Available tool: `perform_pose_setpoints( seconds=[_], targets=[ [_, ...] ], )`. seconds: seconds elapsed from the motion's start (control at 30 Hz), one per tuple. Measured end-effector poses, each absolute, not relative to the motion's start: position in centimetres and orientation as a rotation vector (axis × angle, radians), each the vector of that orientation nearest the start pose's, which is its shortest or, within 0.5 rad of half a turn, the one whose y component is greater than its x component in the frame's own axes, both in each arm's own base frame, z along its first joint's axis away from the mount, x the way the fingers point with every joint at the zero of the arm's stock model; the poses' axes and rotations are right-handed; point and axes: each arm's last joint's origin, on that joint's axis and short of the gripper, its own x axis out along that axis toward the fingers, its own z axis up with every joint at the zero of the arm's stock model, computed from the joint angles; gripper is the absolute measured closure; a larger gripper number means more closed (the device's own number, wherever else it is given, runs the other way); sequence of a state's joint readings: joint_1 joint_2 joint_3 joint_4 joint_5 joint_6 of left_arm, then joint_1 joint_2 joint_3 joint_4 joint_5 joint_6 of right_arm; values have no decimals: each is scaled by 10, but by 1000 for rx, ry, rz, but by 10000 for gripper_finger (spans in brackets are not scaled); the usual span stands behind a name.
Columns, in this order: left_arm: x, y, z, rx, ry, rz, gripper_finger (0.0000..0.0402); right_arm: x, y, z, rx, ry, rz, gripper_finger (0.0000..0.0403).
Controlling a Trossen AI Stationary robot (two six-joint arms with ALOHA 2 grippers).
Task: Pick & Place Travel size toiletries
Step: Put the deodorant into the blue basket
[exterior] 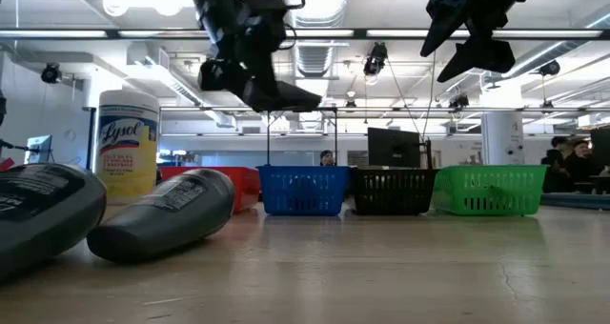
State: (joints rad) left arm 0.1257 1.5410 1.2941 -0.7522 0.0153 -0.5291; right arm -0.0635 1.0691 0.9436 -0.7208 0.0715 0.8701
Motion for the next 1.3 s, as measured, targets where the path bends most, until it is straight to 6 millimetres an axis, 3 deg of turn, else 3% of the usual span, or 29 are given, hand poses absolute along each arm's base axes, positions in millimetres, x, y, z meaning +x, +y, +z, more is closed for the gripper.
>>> perform_pose_setpoints(
  seconds=[0.07,0.17,0.27,0.47,0.7,0.97,1.3],
  targets=[
    [320,39,280,-571,936,347,203,207,-15,292,815,733,-491,149],
    [325,39,275,-380,978,245,203,207,-15,292,813,732,-492,141],
    [323,42,274,-52,1061,115,203,207,-15,292,804,733,-490,135],
    [321,52,261,781,1260,-156,203,207,-15,292,802,733,-490,123],
    [339,60,244,1277,1293,-355,203,207,-16,291,824,731,-502,112],
    [349,60,240,1473,1254,-445,203,207,-16,291,858,725,-519,112],
    [356,40,232,1509,1171,-556,203,207,-17,291,857,723,-524,137]
  ],
)
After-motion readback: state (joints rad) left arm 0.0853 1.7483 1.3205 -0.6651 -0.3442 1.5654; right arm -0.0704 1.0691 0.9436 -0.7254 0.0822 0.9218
